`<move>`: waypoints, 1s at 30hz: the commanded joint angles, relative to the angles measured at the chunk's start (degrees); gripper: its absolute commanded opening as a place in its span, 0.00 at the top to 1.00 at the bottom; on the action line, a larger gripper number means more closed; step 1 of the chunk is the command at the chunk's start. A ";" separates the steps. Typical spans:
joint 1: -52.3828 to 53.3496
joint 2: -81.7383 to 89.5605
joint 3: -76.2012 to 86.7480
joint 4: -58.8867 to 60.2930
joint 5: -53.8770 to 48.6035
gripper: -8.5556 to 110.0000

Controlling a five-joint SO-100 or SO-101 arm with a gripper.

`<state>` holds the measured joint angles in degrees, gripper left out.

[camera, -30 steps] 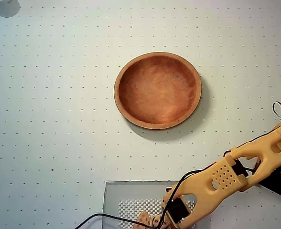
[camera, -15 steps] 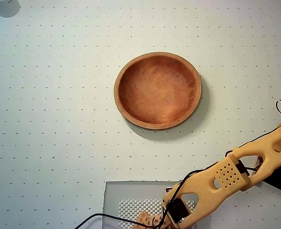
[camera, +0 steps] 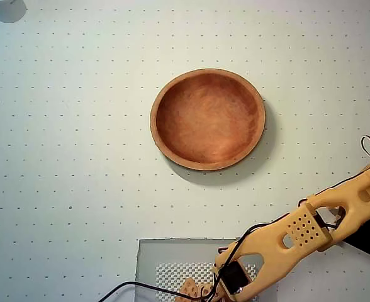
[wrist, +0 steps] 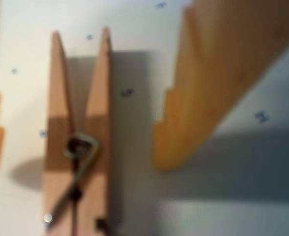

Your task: Grasp a clothespin and put it in the bowl.

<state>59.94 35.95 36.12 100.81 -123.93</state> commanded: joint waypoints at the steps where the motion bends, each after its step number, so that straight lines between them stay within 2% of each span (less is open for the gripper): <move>1: 0.35 1.85 -2.99 1.58 -1.76 0.76; 30: 3.34 -1.14 -2.64 1.58 -2.64 0.76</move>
<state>61.96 34.63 34.72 101.16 -125.77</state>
